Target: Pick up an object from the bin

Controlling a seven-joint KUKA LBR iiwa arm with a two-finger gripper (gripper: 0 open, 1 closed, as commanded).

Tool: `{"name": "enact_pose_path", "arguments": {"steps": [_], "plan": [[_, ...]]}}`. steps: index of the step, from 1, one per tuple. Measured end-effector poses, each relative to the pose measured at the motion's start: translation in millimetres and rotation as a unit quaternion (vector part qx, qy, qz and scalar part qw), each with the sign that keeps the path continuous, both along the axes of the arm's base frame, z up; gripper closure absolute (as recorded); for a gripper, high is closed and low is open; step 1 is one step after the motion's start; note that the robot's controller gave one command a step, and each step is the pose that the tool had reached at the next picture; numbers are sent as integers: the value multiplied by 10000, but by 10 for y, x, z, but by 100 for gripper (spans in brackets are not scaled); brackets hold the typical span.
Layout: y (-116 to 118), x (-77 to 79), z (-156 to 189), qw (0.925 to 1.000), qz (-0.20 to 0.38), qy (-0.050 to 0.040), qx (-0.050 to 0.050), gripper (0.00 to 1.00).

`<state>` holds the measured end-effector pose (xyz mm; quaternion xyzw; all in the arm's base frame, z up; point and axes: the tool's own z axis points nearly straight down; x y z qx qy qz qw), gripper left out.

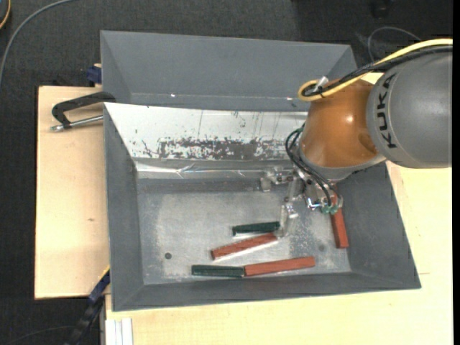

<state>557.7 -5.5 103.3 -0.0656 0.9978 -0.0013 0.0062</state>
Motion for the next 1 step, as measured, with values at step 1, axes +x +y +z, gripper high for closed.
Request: {"name": "enact_pose_path", "arguments": {"steps": [1], "plan": [[607, -257, 108, 9997, -217, 61, 33, 0]]}}
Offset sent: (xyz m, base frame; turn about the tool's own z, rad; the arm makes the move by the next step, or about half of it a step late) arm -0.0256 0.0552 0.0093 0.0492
